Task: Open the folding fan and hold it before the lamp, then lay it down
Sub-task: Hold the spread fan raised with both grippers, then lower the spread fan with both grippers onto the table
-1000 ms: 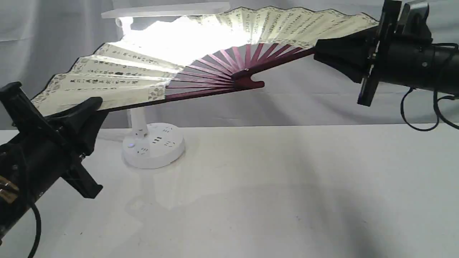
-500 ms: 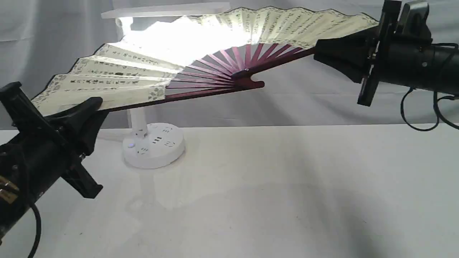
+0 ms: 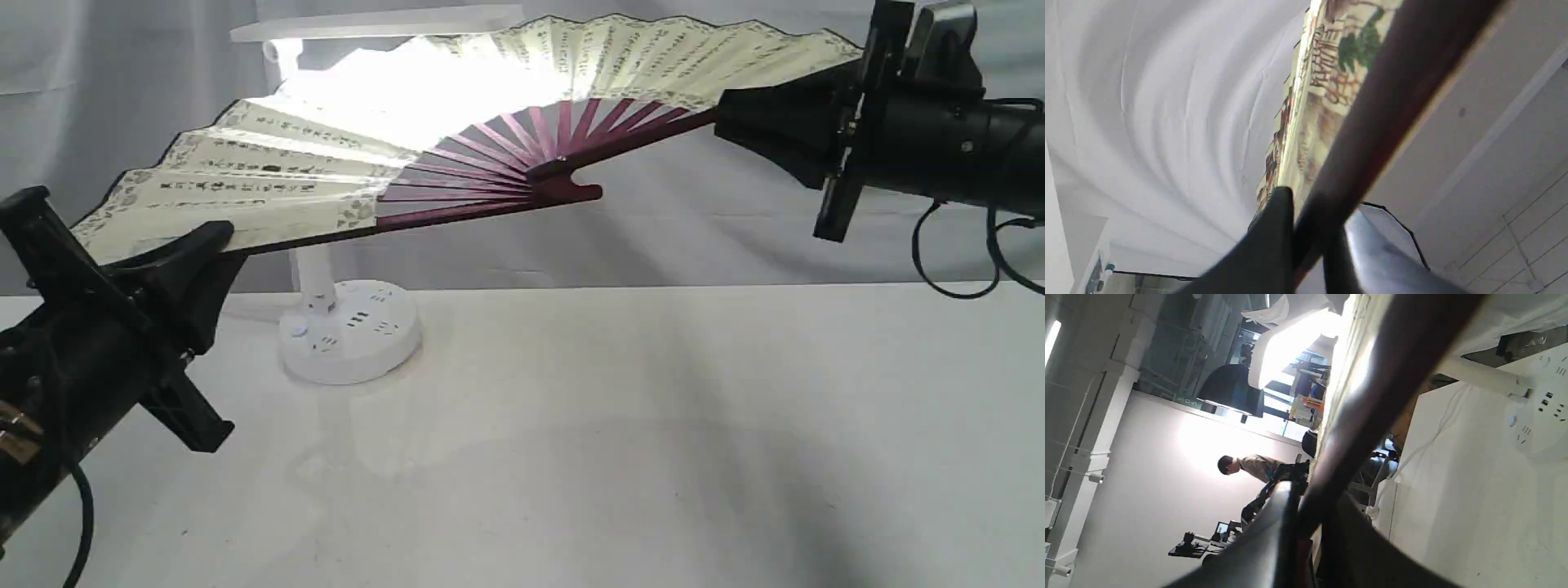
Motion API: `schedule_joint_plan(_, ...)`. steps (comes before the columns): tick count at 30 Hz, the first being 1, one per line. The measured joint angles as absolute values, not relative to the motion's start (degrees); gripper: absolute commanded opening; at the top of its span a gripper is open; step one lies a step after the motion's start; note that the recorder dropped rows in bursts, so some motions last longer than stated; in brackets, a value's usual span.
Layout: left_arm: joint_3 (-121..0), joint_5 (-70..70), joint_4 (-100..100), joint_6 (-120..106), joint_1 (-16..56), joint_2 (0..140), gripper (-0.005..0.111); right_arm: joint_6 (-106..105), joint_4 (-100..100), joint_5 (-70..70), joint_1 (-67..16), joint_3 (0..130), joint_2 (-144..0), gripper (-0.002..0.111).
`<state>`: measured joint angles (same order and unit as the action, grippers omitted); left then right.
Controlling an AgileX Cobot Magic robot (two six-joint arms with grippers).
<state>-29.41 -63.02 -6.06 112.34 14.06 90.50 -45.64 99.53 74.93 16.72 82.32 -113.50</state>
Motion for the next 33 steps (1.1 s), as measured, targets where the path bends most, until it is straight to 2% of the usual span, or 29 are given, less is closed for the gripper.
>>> schedule_joint_plan(18, -29.4, -59.2, -8.1, 111.8, 13.6, 91.5, 0.0, -43.9, 97.1, 74.8, 17.1, 80.2, -113.5, 0.0)
schedule_joint_plan(33, -32.8, -60.6, -17.6, 111.7, 15.6, 101.0, 0.0, -49.0, 93.8, 74.8, 26.0, 66.8, -113.5, 0.0)
